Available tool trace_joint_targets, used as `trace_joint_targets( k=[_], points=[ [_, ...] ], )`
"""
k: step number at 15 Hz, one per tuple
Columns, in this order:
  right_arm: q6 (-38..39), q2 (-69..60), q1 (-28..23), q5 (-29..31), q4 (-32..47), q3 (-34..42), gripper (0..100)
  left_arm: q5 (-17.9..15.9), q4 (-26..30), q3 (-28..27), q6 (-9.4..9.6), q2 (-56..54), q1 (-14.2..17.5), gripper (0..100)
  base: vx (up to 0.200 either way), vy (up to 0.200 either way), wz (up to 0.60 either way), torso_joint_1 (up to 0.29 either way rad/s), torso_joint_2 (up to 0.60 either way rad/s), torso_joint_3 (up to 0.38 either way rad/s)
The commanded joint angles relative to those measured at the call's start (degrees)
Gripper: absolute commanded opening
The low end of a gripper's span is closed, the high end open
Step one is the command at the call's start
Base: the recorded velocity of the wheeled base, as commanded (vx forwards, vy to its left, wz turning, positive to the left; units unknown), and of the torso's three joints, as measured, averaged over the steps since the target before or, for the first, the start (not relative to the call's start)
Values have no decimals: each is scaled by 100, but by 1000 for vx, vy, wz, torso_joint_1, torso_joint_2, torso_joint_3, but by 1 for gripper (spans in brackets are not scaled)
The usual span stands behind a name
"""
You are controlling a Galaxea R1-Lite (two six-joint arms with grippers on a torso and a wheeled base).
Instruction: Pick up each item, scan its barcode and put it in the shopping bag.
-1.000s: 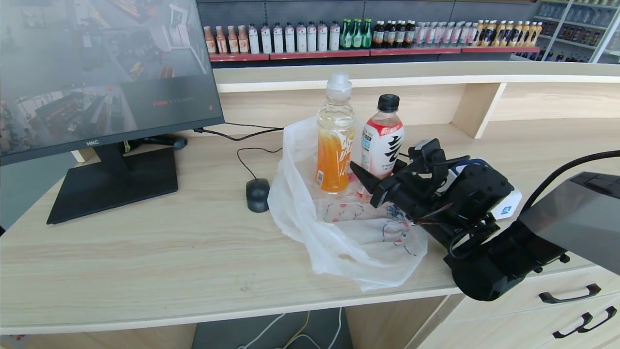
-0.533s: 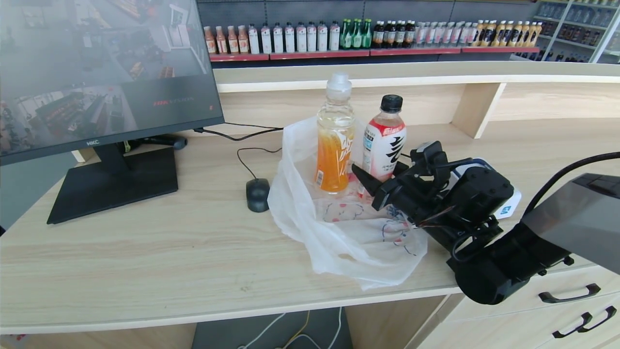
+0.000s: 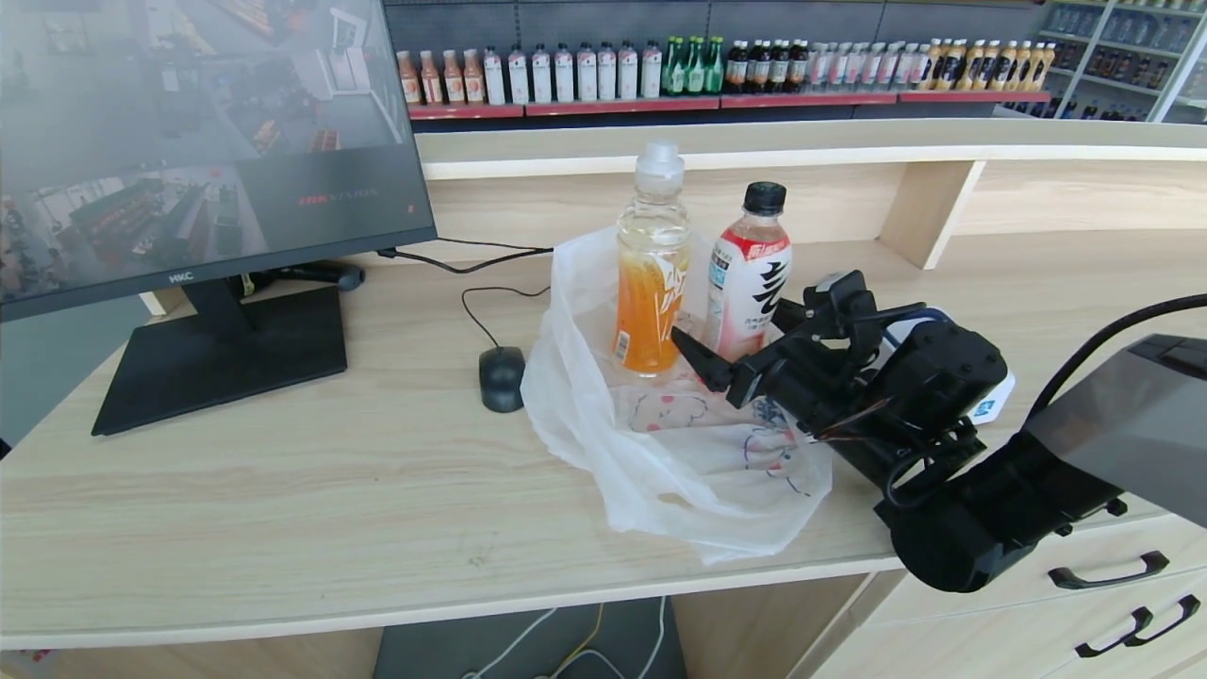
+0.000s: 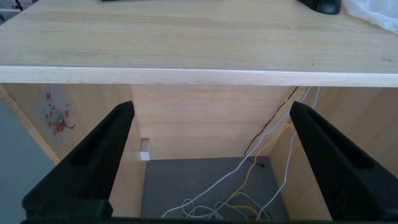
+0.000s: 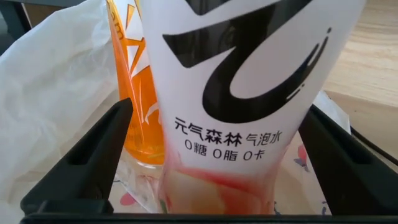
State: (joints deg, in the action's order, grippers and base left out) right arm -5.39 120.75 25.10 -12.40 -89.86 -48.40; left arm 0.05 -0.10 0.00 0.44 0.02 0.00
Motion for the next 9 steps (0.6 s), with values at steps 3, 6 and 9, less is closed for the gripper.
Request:
trace_joint_targets(
  k=[3, 6, 9],
  points=[
    [3, -227, 4, 9, -14, 111, 100, 4, 1, 0, 0, -2, 9, 100, 0, 0, 0, 0, 0, 0],
    [11, -491, 4, 9, -14, 305, 100, 4, -8, 0, 0, -2, 9, 100, 0, 0, 0, 0, 0, 0],
    [11, -1124, -234, 1, -14, 805, 100, -5, 1, 0, 0, -2, 0, 100, 0, 0, 0, 0, 0, 0]
  ],
)
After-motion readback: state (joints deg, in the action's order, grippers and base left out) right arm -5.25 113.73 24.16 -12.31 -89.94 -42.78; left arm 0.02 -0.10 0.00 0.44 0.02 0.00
